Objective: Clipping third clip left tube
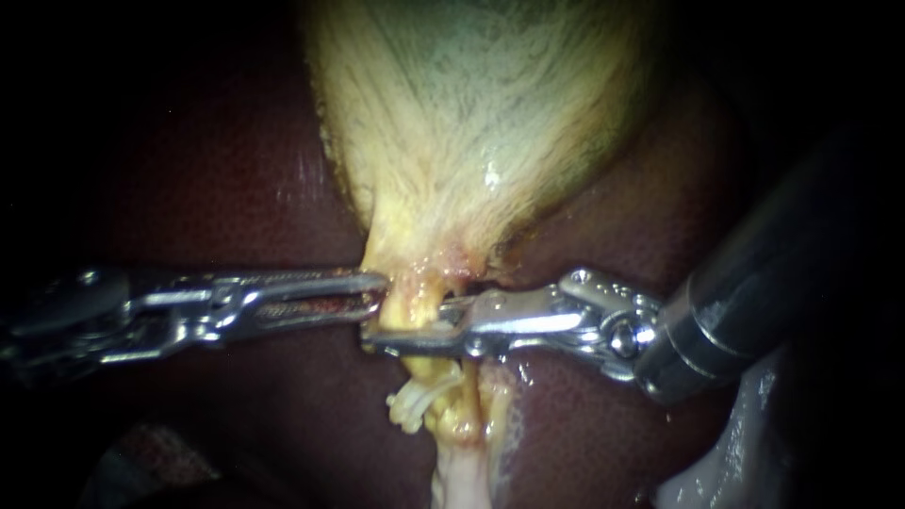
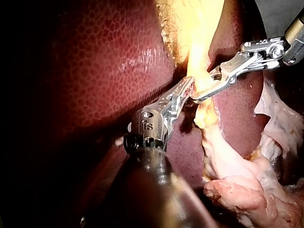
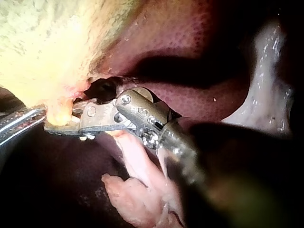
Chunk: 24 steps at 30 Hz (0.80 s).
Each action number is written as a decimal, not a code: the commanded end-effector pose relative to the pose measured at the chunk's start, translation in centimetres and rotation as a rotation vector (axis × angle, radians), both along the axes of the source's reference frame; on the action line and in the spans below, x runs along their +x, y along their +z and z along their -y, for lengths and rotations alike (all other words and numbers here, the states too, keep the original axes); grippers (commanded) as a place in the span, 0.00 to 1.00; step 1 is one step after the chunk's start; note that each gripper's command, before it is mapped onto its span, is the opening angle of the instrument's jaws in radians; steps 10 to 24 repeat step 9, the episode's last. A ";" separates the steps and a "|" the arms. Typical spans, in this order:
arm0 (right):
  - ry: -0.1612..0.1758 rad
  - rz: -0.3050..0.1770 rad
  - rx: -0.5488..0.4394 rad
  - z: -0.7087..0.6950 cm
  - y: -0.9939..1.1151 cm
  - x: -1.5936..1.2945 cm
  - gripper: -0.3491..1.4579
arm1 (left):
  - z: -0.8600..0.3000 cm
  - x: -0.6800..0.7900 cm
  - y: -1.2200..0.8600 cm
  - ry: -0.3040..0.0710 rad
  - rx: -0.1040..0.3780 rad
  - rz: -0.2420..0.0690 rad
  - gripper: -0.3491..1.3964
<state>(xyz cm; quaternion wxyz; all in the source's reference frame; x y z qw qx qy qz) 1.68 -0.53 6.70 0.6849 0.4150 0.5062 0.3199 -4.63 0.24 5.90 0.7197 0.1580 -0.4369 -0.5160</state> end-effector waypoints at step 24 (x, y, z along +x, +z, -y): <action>-0.001 0.000 -0.002 0.03 0.00 0.00 0.00 | 0.00 -0.01 0.00 0.000 0.000 -0.001 0.00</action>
